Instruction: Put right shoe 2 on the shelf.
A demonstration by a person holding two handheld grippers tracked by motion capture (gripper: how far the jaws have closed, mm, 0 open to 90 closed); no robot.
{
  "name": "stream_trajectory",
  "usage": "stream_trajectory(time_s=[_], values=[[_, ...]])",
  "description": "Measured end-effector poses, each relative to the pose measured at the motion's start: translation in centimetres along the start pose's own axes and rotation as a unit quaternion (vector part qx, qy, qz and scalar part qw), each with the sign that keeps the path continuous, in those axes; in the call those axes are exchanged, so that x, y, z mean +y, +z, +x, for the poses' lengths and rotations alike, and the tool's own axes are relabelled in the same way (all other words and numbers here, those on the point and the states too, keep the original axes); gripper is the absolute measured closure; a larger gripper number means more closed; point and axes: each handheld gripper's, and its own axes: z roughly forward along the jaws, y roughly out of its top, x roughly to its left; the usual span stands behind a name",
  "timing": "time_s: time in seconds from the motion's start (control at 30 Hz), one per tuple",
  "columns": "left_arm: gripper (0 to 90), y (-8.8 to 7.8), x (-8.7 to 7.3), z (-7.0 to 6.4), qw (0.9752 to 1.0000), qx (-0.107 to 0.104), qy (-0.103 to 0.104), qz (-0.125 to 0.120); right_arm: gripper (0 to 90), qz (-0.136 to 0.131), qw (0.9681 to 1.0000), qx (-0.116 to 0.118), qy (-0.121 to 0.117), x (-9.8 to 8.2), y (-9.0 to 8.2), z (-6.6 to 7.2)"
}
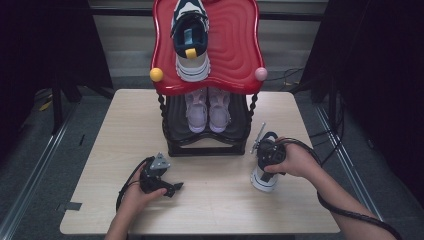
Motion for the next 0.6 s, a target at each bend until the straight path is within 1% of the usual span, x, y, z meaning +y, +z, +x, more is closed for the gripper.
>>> stream_trajectory(time_s=[0.07, 0.1, 0.13, 0.17, 0.3, 0.33, 0.4, 0.47, 0.53, 0.57, 0.6], values=[[3.2, 0.00, 0.00, 0.00, 1.0000, 0.000, 0.000, 0.000, 64.0, 0.005, 0.9999, 0.000, -0.013, 0.10, 0.24, -0.21], [3.2, 0.00, 0.00, 0.00, 1.0000, 0.000, 0.000, 0.000, 64.7, 0.010, 0.9998, -0.002, -0.014, 0.20, 0.26, -0.23], [3.2, 0.00, 0.00, 0.00, 1.0000, 0.000, 0.000, 0.000, 65.2, 0.010, 0.9999, 0.001, -0.013, 0.24, 0.36, -0.26], [3.2, 0.00, 0.00, 0.00, 1.0000, 0.000, 0.000, 0.000, 65.3, 0.015, 0.9998, 0.007, -0.006, 0.30, 0.40, -0.18], [3.2, 0.00, 0.00, 0.00, 1.0000, 0.000, 0.000, 0.000, 65.0, 0.030, 0.9994, 0.011, -0.014, 0.42, 0.56, -0.29], [3.2, 0.00, 0.00, 0.00, 1.0000, 0.000, 0.000, 0.000, 65.0, 0.031, 0.9992, 0.008, -0.024, 0.45, 0.62, -0.42], [3.2, 0.00, 0.00, 0.00, 1.0000, 0.000, 0.000, 0.000, 65.1, 0.037, 0.9991, 0.009, -0.018, 0.58, 0.63, -0.28], [3.2, 0.00, 0.00, 0.00, 1.0000, 0.000, 0.000, 0.000, 65.4, 0.044, 0.9988, 0.010, -0.020, 0.62, 0.66, -0.27], [3.2, 0.00, 0.00, 0.00, 1.0000, 0.000, 0.000, 0.000, 65.8, 0.040, 0.9988, 0.009, -0.027, 0.62, 0.72, -0.35], [3.2, 0.00, 0.00, 0.00, 1.0000, 0.000, 0.000, 0.000, 66.4, 0.040, 0.9989, 0.011, -0.023, 0.58, 0.72, -0.32], [3.2, 0.00, 0.00, 0.00, 1.0000, 0.000, 0.000, 0.000, 66.7, 0.035, 0.9989, 0.010, -0.031, 0.54, 0.76, -0.38]])
